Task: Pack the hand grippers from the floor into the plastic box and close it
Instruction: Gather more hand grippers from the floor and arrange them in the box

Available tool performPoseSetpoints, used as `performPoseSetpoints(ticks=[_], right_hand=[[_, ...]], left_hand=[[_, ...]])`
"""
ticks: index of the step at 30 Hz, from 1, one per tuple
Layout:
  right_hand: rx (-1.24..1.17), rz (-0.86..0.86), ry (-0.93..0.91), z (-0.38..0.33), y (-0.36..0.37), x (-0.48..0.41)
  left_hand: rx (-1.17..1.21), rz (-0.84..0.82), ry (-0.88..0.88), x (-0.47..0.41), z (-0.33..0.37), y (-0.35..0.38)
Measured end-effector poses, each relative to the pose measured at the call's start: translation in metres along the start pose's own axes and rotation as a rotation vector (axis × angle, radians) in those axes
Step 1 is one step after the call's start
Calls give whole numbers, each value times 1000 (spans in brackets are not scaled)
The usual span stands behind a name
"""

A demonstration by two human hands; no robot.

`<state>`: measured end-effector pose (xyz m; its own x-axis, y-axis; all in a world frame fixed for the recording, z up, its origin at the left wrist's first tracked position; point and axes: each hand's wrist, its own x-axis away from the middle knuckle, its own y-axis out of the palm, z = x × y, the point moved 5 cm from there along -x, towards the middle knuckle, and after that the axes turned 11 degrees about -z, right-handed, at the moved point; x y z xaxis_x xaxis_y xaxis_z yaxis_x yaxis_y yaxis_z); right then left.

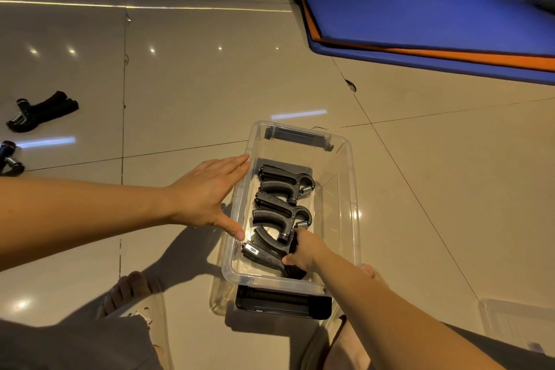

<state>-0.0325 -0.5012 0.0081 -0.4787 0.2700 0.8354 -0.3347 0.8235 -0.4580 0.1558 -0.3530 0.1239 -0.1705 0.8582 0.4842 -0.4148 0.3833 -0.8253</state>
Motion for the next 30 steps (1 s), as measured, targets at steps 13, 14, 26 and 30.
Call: performPoseSetpoints(ticks=[13, 14, 26, 30], right_hand=[[186, 50, 29, -14, -15, 13], [177, 73, 14, -18, -21, 19], [113, 362, -374, -152, -86, 129], [110, 375, -508, -216, -81, 165]], left_hand=[[26, -7, -27, 20, 4, 2], [33, 1, -34, 25, 3, -3], [-11, 260, -363, 203, -60, -105], [44, 368, -500, 286, -75, -120]])
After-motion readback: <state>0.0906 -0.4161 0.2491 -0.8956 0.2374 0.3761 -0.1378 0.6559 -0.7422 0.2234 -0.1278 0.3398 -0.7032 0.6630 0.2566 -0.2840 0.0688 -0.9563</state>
